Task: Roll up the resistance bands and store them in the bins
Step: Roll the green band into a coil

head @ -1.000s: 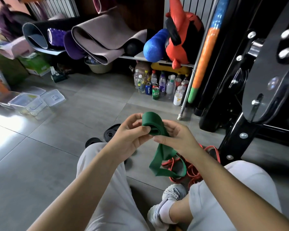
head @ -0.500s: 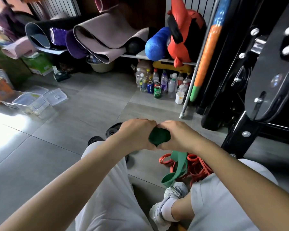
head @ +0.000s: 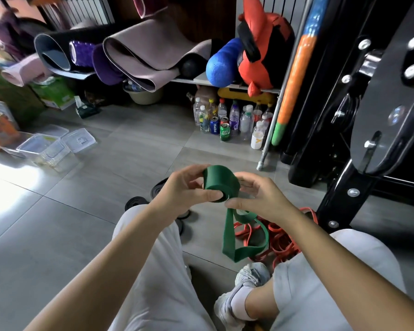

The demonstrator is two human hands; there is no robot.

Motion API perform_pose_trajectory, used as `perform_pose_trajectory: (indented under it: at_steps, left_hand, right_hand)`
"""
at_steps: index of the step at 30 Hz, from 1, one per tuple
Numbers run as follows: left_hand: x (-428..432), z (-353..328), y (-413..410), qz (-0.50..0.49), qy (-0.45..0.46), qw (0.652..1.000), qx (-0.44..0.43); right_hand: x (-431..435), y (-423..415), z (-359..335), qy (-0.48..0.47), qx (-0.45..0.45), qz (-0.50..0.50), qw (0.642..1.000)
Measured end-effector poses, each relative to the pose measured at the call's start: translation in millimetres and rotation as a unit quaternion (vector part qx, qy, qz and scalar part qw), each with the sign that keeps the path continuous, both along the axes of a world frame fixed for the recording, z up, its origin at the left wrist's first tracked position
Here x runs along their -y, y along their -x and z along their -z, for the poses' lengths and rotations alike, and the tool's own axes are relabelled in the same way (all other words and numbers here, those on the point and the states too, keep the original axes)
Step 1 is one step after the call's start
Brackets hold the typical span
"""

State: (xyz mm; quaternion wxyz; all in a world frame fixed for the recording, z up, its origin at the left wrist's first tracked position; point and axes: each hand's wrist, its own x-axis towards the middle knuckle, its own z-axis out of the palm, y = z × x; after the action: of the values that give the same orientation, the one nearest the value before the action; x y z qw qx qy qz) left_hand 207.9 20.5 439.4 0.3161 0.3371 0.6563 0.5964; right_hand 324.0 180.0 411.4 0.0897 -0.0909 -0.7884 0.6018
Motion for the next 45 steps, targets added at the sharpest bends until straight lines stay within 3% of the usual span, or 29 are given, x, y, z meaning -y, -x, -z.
perform_pose_trajectory:
  at_steps: [3,5,6,8,9,11,13,14,16,19,21,25,29,31,33,35,37,41,45]
  left_hand:
    - [-1,14,-2,0.039,-0.095,0.985,0.142]
    - [-1,16,-1,0.039,-0.087,0.983,0.155]
    - [0,12,1,0.028,-0.054,0.993,0.106]
    - [0,-1,4,0.019,0.076,0.992,-0.098]
    - [0,-7,5,0.034,0.150,0.963,-0.222]
    - [-6,-19,4,0.068,0.257,0.867,-0.422]
    - [-12,-28,2,0.096,0.298,0.804,-0.505]
    - [-14,-32,3,0.102,0.303,0.796,-0.514]
    - [-12,-36,7,0.099,0.283,0.828,-0.474]
    - [-7,-36,12,0.056,0.177,0.917,-0.354]
    - [-5,-31,15,0.017,0.108,0.950,-0.292]
    - [-7,-26,17,-0.021,-0.031,0.992,-0.124]
    - [-12,-19,5,-0.020,-0.134,0.990,0.048]
    - [-12,-15,5,-0.018,-0.117,0.993,0.028]
    - [-10,-19,9,-0.018,-0.008,0.994,-0.110]
    - [-7,-25,12,0.019,0.147,0.938,-0.315]
    - [-9,-33,9,0.074,0.234,0.866,-0.436]
    - [-15,-44,6,0.109,0.288,0.830,-0.466]
    - [-8,-50,11,0.078,0.248,0.887,-0.383]
  right_hand:
    - [7,7,-1,0.017,-0.047,0.012,0.999]
    - [7,9,-4,-0.001,-0.055,0.027,0.998]
    - [5,10,-7,-0.023,-0.044,0.030,0.998]
    - [2,10,-11,-0.094,0.006,0.016,0.995]
    - [0,10,-13,-0.138,0.034,0.005,0.990]
    - [0,14,-14,-0.205,0.061,-0.012,0.977]
    - [3,17,-16,-0.234,0.062,-0.021,0.970]
    - [4,18,-16,-0.241,0.057,-0.020,0.969]
    - [3,17,-14,-0.213,0.043,-0.007,0.976]
    - [-2,13,-9,-0.133,0.023,0.002,0.991]
    - [-5,12,-9,-0.117,0.022,-0.001,0.993]
    - [-7,17,-20,-0.032,-0.048,0.009,0.998]
    - [-8,23,-31,0.015,-0.103,0.031,0.994]
    - [-10,21,-33,0.000,-0.089,0.027,0.996]
    - [-12,19,-34,-0.068,-0.044,0.015,0.997]
    - [-12,18,-33,-0.155,0.017,-0.003,0.988]
    - [-7,19,-30,-0.200,0.053,-0.017,0.978]
    - [1,21,-26,-0.207,0.061,-0.013,0.976]
    - [-2,17,-25,-0.105,0.039,-0.024,0.993]
